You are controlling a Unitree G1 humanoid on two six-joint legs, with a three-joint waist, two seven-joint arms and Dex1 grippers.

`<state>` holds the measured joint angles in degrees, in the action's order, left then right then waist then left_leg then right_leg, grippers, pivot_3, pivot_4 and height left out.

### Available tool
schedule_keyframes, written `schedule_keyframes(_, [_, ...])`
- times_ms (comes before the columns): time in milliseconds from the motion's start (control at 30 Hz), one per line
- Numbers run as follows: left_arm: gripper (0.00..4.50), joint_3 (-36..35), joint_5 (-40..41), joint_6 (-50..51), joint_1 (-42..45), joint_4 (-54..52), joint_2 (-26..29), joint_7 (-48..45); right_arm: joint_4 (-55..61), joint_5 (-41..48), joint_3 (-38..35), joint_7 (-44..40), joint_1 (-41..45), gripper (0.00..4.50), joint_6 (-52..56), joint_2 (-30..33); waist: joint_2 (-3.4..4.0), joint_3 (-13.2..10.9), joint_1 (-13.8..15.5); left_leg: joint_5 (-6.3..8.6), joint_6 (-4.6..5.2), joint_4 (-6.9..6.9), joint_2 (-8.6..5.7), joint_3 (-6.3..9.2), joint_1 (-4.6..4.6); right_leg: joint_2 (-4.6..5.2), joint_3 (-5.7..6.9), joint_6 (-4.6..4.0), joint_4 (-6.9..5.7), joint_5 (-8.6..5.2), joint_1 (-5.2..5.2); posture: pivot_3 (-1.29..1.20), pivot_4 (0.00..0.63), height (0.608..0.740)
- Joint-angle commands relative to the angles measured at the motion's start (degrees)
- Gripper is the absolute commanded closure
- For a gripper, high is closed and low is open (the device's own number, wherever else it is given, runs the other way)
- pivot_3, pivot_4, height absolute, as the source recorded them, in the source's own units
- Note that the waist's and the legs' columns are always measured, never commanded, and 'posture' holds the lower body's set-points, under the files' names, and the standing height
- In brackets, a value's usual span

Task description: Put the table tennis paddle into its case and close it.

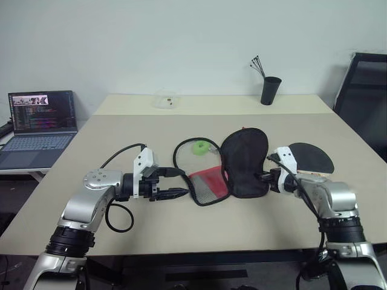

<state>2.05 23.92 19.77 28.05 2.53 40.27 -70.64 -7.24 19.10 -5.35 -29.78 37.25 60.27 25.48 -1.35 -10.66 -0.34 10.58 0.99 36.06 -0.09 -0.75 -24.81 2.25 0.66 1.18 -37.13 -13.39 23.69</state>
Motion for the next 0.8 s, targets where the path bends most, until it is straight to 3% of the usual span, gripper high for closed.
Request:
schedule_keyframes(33, [1.13, -0.6, 0.7, 0.2, 0.6, -2.5, 0.1, 0.1, -3.4, 0.0, 0.4, -1.9, 3.2, 4.46, -1.1, 2.3, 0.0, 0.0, 0.0, 0.0, 0.0, 0.0, 0.0, 0.01, 0.0, 0.0, 0.01, 0.0, 0.0, 0.0, 0.0, 0.0, 0.15, 0.74])
schedule_keyframes(233, [1.13, -0.7, 0.5, 0.1, 0.4, -2.4, 0.1, 0.2, -6.4, 0.3, 1.7, -4.4, 4.7, 4.46, -0.8, 3.3, 0.0, 0.0, 0.0, 0.0, 0.0, 0.0, 0.0, -0.01, 0.0, -0.01, 0.0, 0.0, 0.01, 0.01, 0.0, 0.0, 0.15, 0.74])
schedule_keyframes(267, [1.13, -0.7, 0.5, 0.0, 0.2, -2.4, 0.0, 0.2, -6.8, 0.2, 1.6, -4.0, 4.8, 4.27, -1.1, 3.1, 0.0, 0.0, 0.0, 0.0, 0.0, 0.0, 0.0, -0.01, 0.0, -0.01, 0.0, 0.0, 0.01, 0.01, 0.0, 0.0, 0.15, 0.74])
schedule_keyframes(367, [1.13, -0.7, 0.5, -0.3, 0.0, -2.3, 0.0, 0.2, -7.1, -0.4, 1.4, -2.8, 4.6, 3.56, -2.0, 2.9, 0.0, 0.0, 0.0, 0.0, 0.0, 0.0, 0.0, -0.01, 0.0, -0.01, 0.0, 0.01, 0.01, 0.01, 0.0, 0.0, 0.15, 0.74])
schedule_keyframes(700, [1.13, -1.3, 1.7, -0.5, 1.2, -1.7, -0.2, -1.0, -2.0, -2.0, 1.4, -4.7, 1.8, 0.05, -6.6, 8.7, 0.0, 0.0, 0.1, 0.0, 0.0, 0.0, -0.01, -0.02, -0.01, -0.01, -0.01, 0.02, 0.01, 0.0, 0.0, 0.0, 0.15, 0.74])
schedule_keyframes(800, [1.13, -1.1, 2.2, -0.3, 2.4, -2.2, -0.7, -1.1, 0.9, -0.1, -3.1, -3.9, 0.9, 0.02, -5.3, 10.8, 0.01, 0.0, 0.2, 0.0, 0.0, 0.01, -0.01, -0.01, -0.01, -0.01, 0.0, 0.02, 0.01, 0.0, 0.0, 0.0, 0.15, 0.74])
